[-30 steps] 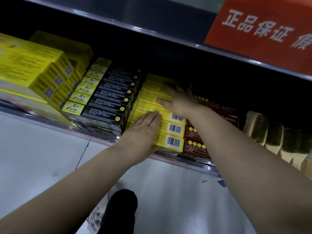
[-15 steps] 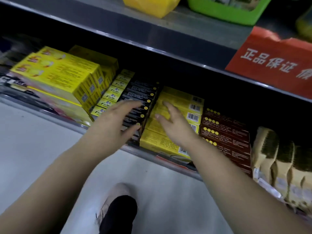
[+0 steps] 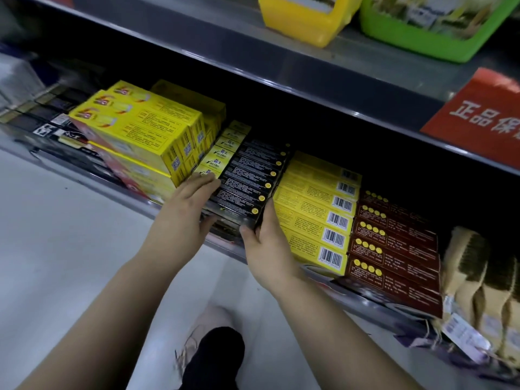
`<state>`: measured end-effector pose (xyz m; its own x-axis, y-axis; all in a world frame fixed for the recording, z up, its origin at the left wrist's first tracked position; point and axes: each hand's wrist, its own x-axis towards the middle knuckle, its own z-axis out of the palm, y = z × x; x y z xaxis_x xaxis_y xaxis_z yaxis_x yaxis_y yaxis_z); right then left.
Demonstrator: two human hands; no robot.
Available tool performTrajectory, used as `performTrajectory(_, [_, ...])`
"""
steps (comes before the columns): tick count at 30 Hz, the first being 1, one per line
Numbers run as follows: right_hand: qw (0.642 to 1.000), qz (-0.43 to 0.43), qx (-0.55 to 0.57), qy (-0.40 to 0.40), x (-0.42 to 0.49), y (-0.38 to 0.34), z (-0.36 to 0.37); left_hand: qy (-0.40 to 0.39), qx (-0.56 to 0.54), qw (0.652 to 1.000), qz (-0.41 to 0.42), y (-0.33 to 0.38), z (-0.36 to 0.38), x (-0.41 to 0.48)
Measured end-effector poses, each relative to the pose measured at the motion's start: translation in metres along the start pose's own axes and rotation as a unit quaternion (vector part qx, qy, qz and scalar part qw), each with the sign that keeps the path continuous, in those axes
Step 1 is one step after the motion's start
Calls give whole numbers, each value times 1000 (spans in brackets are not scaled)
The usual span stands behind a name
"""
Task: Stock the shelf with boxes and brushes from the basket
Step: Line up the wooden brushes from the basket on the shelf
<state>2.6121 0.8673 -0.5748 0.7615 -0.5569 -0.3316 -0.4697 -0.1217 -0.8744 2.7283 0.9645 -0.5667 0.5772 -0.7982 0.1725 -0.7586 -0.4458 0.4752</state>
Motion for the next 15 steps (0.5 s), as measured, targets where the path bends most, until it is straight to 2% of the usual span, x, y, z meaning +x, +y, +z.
performTrajectory(4, [1000,9,-17,-10,1,1,0,18,-2,1000,-4,0,3,1])
performTrajectory(11, [997,5,72,26,5,-2,-13,36,-31,999,5,3,-4,-7])
performTrajectory(15, [997,-13,52,51,8,-3,-10,91,-62,994,23,-1,-23,-20])
